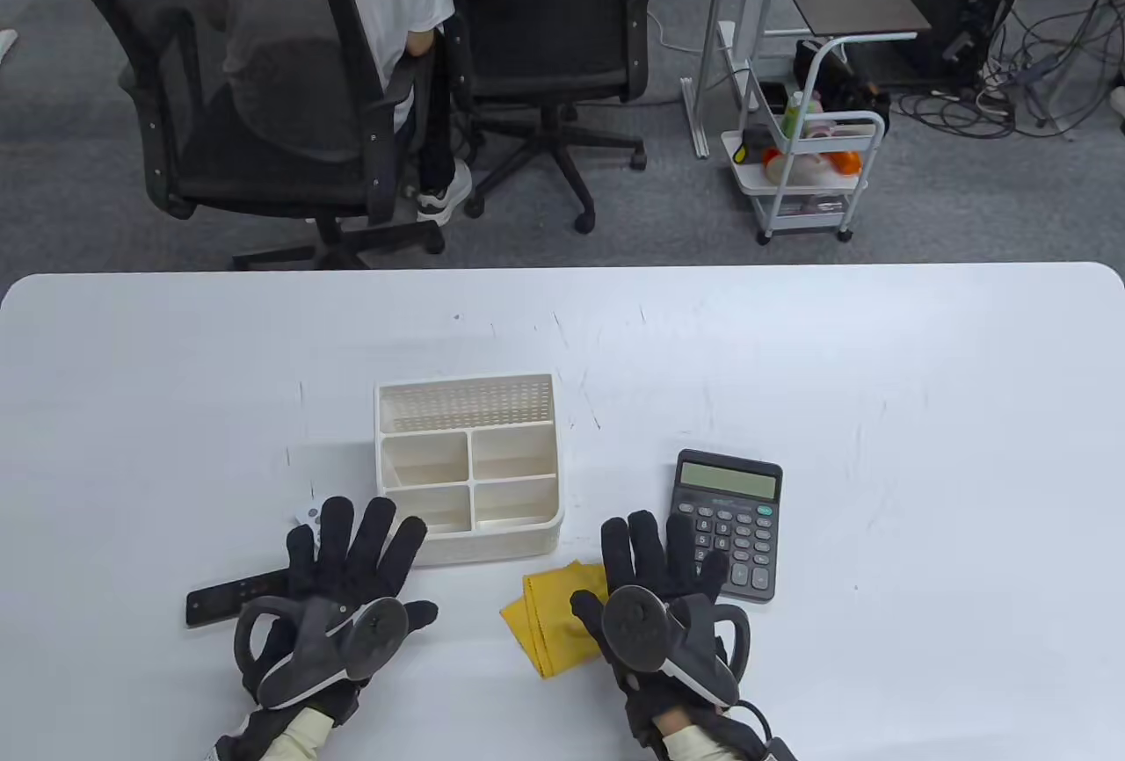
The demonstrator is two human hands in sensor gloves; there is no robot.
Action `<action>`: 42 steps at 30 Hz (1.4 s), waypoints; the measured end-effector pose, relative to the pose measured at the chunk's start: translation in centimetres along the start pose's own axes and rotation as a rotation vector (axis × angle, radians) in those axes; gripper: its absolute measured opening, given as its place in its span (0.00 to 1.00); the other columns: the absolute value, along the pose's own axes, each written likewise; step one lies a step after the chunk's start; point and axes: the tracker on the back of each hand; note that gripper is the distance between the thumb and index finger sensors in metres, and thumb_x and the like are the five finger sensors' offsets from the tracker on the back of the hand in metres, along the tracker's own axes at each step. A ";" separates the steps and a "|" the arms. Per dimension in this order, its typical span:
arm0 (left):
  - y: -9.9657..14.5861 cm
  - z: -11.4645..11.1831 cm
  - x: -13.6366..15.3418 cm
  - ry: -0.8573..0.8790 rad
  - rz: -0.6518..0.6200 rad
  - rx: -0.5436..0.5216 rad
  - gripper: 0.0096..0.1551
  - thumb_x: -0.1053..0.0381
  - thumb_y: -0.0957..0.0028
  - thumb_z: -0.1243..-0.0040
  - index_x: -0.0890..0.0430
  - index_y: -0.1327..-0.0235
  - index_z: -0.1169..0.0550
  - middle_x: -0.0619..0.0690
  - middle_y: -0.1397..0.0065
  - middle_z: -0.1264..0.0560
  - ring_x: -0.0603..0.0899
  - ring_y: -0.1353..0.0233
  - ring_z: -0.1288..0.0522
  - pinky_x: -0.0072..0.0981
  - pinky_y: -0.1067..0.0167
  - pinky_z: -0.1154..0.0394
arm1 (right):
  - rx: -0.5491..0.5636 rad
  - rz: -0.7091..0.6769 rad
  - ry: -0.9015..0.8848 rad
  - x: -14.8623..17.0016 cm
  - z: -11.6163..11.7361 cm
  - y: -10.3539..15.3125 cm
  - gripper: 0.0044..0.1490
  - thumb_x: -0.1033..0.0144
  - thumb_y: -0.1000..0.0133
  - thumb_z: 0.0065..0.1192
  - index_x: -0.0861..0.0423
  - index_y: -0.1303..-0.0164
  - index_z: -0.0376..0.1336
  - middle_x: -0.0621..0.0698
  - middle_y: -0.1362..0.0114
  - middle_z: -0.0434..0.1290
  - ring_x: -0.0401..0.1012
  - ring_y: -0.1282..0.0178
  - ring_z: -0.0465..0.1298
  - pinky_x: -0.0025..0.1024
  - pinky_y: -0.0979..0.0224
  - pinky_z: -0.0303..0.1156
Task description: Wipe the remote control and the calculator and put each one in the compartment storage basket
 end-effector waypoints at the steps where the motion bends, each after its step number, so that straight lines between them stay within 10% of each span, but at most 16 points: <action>1: 0.0 -0.1 0.0 -0.003 -0.001 0.003 0.48 0.26 0.49 0.55 0.39 0.18 0.54 0.51 0.10 0.56 0.73 0.15 0.60 0.75 0.26 0.51 | -0.002 -0.001 0.000 0.0 0.0 0.0 0.51 0.45 0.37 0.50 0.61 0.13 0.40 0.68 0.11 0.39 0.71 0.18 0.32 0.82 0.35 0.31; 42: 0.1 -0.2 -1.1 -0.022 -0.032 0.051 0.48 0.26 0.49 0.56 0.39 0.18 0.55 0.51 0.11 0.56 0.73 0.15 0.59 0.75 0.26 0.50 | -0.214 -0.190 -0.031 -2.0 1.8 0.1 0.53 0.46 0.40 0.58 0.60 0.13 0.44 0.66 0.11 0.43 0.70 0.17 0.36 0.83 0.35 0.31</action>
Point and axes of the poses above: the tracker on the back of each hand, its own x axis roughly to the little-finger side, its own y axis roughly from the fingertips to the wrist, z = x × y
